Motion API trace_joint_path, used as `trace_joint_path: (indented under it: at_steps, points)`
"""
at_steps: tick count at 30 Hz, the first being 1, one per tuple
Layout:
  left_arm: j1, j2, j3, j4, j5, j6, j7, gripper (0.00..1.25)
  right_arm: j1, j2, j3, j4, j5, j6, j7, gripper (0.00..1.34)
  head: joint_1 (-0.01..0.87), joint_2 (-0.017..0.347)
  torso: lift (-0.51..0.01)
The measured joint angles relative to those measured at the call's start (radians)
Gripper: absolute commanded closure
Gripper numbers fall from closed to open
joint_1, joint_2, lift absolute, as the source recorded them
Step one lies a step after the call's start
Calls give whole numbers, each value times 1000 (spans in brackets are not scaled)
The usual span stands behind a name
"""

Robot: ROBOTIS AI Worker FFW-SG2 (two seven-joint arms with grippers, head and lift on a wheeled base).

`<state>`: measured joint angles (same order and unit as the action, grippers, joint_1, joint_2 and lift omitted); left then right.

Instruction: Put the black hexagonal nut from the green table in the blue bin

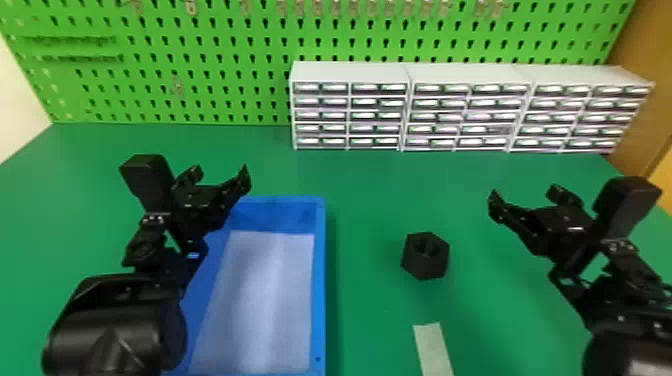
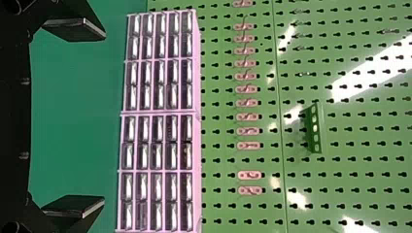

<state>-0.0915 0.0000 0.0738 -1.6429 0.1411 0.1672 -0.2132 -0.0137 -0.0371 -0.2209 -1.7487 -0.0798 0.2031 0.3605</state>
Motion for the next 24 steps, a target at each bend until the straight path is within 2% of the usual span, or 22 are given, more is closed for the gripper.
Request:
trace_joint_path:
  at_steps: [24]
  points:
    - [1,0,0,0,2,0,0,329,-2,0,5,0,-4,2,0,113,686,51,-97]
